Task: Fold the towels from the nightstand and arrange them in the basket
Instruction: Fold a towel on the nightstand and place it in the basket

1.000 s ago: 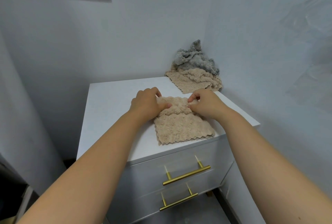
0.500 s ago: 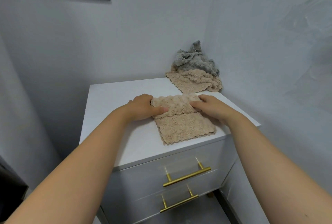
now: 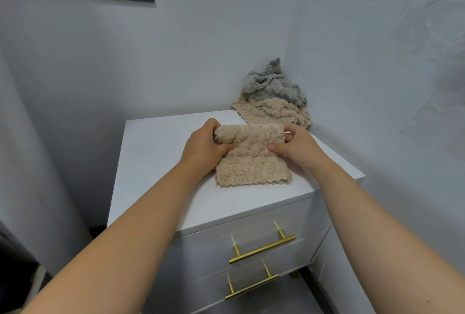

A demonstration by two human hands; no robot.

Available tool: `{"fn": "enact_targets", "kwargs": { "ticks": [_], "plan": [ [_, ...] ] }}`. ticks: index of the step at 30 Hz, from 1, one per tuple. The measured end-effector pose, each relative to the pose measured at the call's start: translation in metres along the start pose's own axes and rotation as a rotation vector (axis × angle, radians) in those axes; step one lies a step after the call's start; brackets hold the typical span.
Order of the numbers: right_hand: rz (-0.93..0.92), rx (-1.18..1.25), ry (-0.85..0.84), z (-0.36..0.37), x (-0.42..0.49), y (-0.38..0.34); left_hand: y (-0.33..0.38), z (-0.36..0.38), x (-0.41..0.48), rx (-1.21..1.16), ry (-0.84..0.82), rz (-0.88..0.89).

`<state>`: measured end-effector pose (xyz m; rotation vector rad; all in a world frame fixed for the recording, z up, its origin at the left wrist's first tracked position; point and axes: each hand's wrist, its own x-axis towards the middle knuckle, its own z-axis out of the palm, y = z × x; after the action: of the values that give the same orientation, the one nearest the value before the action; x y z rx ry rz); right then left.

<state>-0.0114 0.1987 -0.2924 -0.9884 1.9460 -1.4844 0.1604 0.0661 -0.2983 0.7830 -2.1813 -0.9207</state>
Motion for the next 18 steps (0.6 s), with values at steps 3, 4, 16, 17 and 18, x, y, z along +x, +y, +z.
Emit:
{"fn": "enact_targets", "kwargs": {
  "ticks": [3, 4, 16, 17, 18],
  "plan": [
    [-0.019, -0.014, -0.041, -0.002, 0.002, 0.0, -0.002, -0.002, 0.001, -0.083, -0.02, 0.001],
    [-0.026, -0.042, -0.068, -0.004, 0.002, -0.001, -0.003, -0.004, 0.002, -0.125, -0.035, 0.0],
    [-0.077, -0.441, -0.41, -0.027, -0.013, -0.034, 0.011, -0.048, 0.009, 0.22, -0.576, 0.095],
    [-0.065, -0.458, -0.446, -0.028, -0.014, -0.036, 0.013, -0.053, 0.008, 0.262, -0.615, 0.079],
    [-0.051, -0.454, -0.501, -0.03, -0.016, -0.038, 0.015, -0.058, 0.006, 0.307, -0.644, 0.065]
  ]
}}
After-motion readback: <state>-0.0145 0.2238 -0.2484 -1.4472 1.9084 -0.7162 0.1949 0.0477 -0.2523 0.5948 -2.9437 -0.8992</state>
